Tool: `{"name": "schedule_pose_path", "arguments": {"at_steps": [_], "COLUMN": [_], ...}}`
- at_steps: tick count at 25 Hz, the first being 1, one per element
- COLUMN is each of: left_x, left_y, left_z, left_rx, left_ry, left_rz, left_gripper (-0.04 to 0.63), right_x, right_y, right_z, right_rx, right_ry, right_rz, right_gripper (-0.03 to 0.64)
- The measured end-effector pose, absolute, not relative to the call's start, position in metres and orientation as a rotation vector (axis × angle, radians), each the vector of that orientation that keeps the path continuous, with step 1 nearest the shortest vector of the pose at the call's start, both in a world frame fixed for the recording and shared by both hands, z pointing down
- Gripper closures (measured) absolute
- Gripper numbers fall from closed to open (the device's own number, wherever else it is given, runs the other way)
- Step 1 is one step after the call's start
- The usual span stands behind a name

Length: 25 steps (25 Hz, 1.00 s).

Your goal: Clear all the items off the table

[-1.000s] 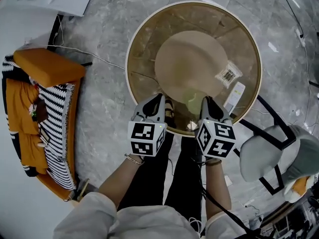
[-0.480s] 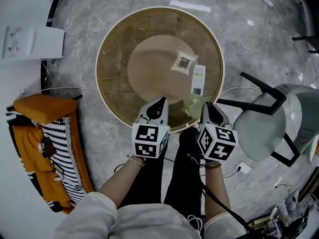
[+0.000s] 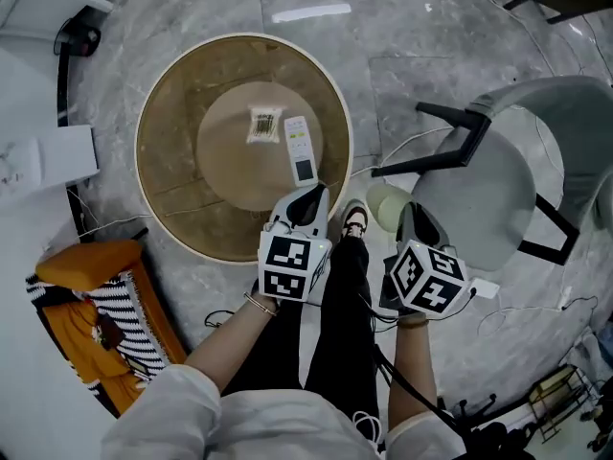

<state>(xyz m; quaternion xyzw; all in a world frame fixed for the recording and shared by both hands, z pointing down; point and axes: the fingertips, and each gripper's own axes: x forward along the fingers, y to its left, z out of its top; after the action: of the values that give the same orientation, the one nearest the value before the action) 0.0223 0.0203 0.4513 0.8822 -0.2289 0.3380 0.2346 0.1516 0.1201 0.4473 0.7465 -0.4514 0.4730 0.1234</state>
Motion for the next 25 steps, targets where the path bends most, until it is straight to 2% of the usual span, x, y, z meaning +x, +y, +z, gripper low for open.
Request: {"name": "schedule_pose_path", "arguments": {"at_steps": [13,25], "left_x": [0.174,0.199], "left_y": [0.137,0.143], "left_z": [0.466,0.501], "left_rx": [2.517,2.506], "left_ry": [-0.292,-0.293], "left_rz": [1.047,1.14], "left_gripper": [0.594,0.594], "right_x": [0.295,0.336], "right_y": [0.266,0.276], "right_z": [0.463,0.527], "right_rx": [2.447,2.396], "right_ry": [-0.98,-0.887], "right_rz": [1.478,1.505], "right_gripper": [0.575,0.575]}}
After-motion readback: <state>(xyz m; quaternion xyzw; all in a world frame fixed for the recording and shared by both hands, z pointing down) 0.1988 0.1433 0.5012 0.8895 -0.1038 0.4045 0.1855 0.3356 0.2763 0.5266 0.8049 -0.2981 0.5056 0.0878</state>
